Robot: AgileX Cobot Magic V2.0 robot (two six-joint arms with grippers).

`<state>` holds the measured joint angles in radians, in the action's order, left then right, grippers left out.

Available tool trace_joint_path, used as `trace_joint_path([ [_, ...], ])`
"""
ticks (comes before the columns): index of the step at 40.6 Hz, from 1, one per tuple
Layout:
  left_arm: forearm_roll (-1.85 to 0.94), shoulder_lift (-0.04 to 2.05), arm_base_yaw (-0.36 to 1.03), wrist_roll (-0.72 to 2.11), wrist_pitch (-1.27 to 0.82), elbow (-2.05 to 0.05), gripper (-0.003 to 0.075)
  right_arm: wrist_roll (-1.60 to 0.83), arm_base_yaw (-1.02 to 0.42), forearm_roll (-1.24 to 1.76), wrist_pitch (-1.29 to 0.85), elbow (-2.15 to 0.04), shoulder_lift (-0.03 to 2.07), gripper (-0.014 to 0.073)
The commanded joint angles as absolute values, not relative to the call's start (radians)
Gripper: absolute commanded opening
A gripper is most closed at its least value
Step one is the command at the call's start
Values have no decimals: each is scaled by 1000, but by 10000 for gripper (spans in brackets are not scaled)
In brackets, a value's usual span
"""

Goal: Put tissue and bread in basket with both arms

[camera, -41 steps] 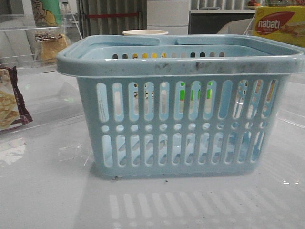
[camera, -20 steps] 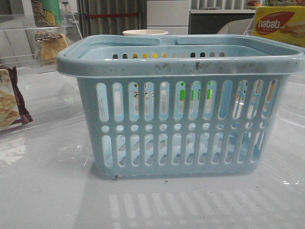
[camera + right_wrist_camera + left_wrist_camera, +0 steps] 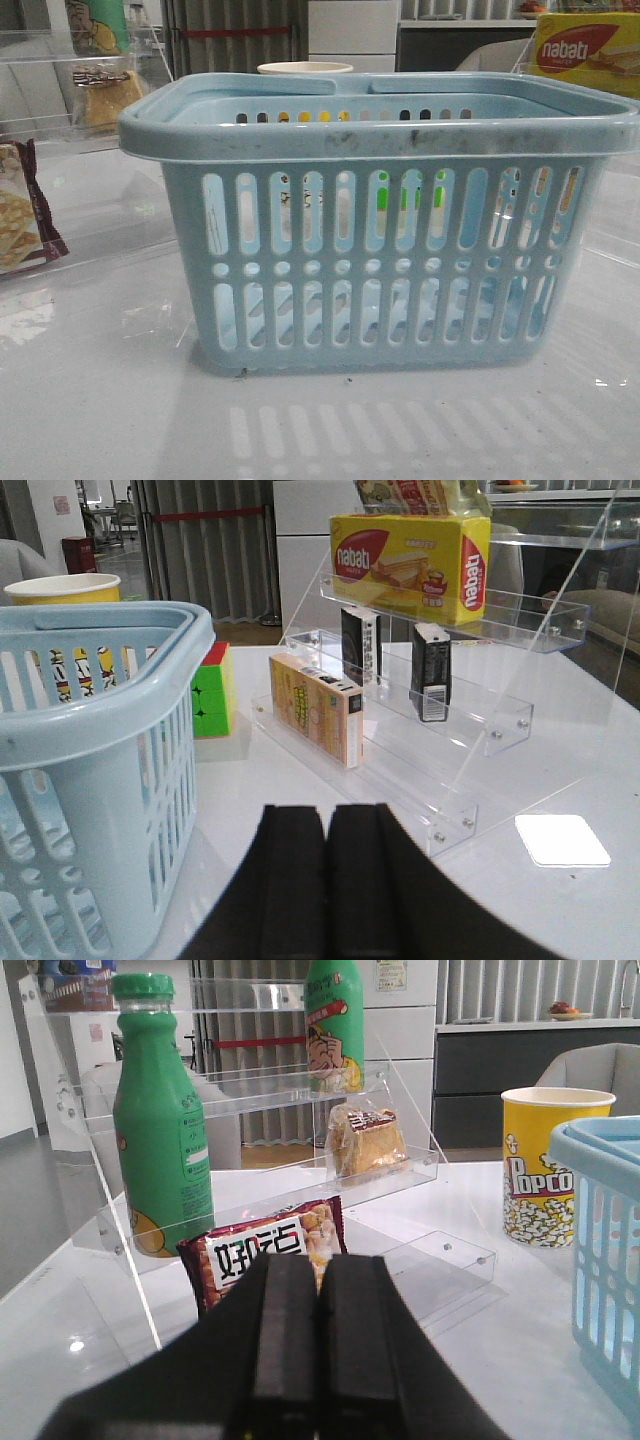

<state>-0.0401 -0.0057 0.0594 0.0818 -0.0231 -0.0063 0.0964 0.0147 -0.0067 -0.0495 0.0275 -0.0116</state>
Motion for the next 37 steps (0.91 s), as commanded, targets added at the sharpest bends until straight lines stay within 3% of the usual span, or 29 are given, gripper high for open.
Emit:
trace_joint_path([
  [1, -41, -22, 59, 82, 47, -95, 91, 91, 22, -24, 7, -40, -29, 58],
  [12, -41, 57, 59, 82, -196, -405, 91, 72, 22, -126, -129, -317, 5, 58],
  [24, -53, 293, 59, 82, -374, -703, 91, 72, 22, -126, -334, -606, 244, 58],
  [37, -55, 460, 59, 82, -486, -739, 91, 72, 22, -126, -522, -677, 476, 58],
])
